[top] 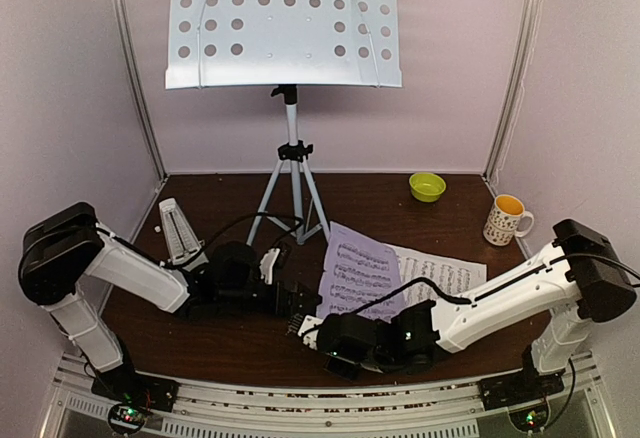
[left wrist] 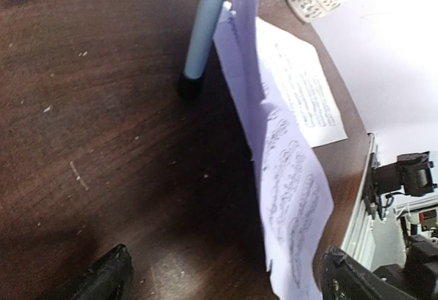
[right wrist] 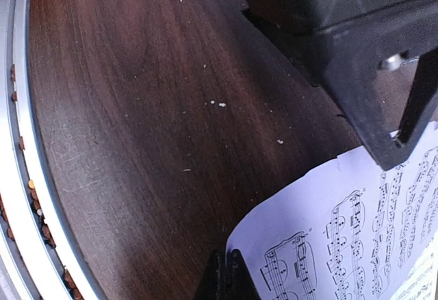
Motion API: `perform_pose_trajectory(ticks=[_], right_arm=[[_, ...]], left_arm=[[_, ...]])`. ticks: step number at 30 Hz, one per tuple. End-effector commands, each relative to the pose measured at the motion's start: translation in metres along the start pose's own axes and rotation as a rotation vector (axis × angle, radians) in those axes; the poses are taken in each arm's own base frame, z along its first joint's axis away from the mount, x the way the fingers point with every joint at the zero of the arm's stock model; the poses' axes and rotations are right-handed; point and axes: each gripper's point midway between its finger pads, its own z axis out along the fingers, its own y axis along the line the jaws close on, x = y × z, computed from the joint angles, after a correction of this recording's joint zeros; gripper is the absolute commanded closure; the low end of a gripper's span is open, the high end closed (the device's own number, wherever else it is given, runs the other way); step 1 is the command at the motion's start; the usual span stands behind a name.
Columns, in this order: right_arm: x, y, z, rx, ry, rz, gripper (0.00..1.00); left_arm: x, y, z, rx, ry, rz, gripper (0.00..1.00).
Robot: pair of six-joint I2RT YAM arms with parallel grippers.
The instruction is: Set up the instrument practice props
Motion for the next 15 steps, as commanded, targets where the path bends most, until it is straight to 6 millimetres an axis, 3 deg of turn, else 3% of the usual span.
perform_pose_trajectory(ticks=[1,9,15], right_arm=[[-0.013,0.006,-0.007,-0.041,-0.067,0.01,1.0],[-0.006,0.014,-0.009,-0.064,-0.067,-0.013,1.0],[-0.007,0.021,-0.016,-0.077,-0.08,-0.051,1.0]], left_arm=[[-0.028,-0.031,-0.005,0.114,-0.088,0.004,0.02],[-0.029,-0.027,0.029,0.048,0.05,0.01,0.11],[-0.028,-0.032,0.05,0.072,0.122,0.018,0.3]])
